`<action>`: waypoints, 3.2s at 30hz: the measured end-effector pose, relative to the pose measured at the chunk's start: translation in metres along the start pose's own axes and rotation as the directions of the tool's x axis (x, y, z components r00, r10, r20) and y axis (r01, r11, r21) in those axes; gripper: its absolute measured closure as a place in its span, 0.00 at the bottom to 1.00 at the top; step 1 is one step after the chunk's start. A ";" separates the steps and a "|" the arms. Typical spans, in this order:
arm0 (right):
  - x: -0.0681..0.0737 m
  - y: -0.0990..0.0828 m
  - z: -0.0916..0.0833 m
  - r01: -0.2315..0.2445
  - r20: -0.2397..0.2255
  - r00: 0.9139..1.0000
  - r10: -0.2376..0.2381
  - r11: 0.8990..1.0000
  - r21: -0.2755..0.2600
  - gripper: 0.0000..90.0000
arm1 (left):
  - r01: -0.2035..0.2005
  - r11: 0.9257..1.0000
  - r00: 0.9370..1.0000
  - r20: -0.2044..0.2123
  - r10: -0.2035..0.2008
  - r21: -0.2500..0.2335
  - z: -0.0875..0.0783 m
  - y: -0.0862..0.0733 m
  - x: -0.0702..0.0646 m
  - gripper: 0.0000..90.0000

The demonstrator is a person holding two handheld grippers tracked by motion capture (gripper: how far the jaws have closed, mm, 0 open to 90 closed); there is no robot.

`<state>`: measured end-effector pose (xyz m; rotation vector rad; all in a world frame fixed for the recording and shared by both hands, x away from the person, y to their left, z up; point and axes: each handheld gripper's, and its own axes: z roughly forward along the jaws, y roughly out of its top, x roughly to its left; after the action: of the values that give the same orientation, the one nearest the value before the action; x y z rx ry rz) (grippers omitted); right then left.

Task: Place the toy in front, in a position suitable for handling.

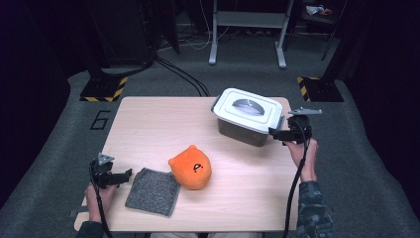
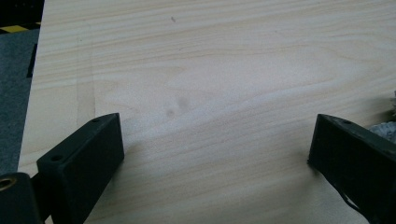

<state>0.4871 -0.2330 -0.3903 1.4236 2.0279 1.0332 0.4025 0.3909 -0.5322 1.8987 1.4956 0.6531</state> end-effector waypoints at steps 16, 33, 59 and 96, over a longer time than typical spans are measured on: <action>-0.013 0.020 0.034 -0.071 0.033 0.997 0.070 0.997 0.027 0.38 | -0.003 1.000 1.000 -0.002 0.003 -0.004 0.000 0.000 0.000 0.03; -0.014 0.026 0.044 -0.085 0.047 0.995 0.083 0.996 0.037 0.53 | -0.005 1.000 1.000 -0.003 0.005 -0.005 0.000 0.000 0.000 0.03; -0.001 0.034 0.058 -0.028 -0.019 0.999 0.029 0.999 0.036 0.54 | -0.005 1.000 1.000 -0.003 0.005 -0.005 0.000 0.000 0.000 0.03; 0.041 0.053 0.087 0.030 -0.098 0.995 -0.026 0.999 0.039 0.54 | -0.007 1.000 1.000 -0.002 0.007 -0.005 0.000 0.000 0.000 0.03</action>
<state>0.5663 -0.1571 -0.4003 1.3857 2.1428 1.0747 0.4026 0.3909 -0.5322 1.9007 1.4883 0.6618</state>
